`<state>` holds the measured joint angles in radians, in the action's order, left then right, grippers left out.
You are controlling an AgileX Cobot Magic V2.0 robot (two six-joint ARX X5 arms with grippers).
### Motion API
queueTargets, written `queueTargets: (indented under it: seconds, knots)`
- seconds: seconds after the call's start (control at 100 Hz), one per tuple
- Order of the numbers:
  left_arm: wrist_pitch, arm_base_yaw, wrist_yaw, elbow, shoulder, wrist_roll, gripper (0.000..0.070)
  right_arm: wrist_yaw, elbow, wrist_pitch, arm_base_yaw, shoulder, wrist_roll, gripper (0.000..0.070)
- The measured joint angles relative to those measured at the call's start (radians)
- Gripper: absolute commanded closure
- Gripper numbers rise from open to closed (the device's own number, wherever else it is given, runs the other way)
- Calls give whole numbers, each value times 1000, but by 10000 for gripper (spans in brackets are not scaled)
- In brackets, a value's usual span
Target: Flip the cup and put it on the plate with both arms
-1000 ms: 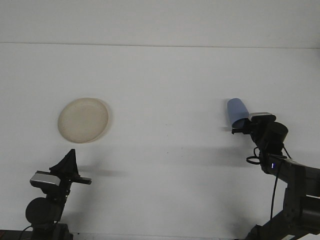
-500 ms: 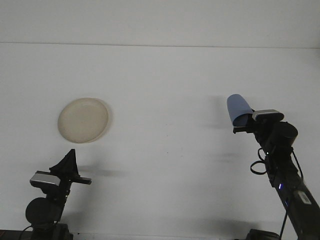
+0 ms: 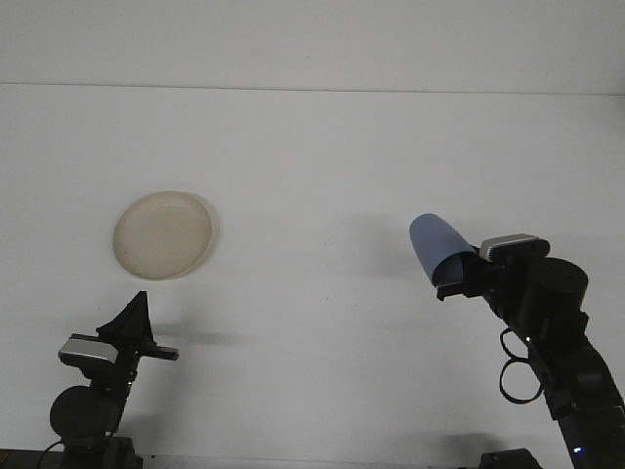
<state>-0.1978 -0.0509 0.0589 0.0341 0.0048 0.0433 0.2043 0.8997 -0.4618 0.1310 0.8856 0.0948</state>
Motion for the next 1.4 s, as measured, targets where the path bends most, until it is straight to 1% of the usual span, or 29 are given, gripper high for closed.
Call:
queueTargets:
  seconds: [0.08,0.15,0.33,0.41,0.49,0.72,0.95,1.19,1.25,1.36,1.4]
  knots:
    - [0,0,0,0,0,0,689,-51,89,-164,64,21,15,699]
    - [0,0,0,0,0,0,689,-75,177,-291,122,61,29,699]
    - [0,0,0,0,0,0,689,-79,382,-547,270,197,59,697]
    - [0,0,0,0,0,0,689,-82,446,-600,335,263,69,697]
    - [0,0,0,0,0,0,689,-106,499,-640,395,338,74,697]
    - [0,0,0,0,0,0,689,-177,602,-773,518,573,78,691]
    - [0,0,0,0,0,0,689,-178,637,-813,597,750,78,691]
    - [0,0,0,0,0,0,688,-178,644,-821,644,845,78,687]
    - [0,0,0,0,0,0,688,-178,644,-821,649,861,78,659]
    - [0,0,0,0,0,0,689,-178,644,-819,650,877,77,555]
    - [0,0,0,0,0,0,689,-178,644,-819,650,880,75,543]
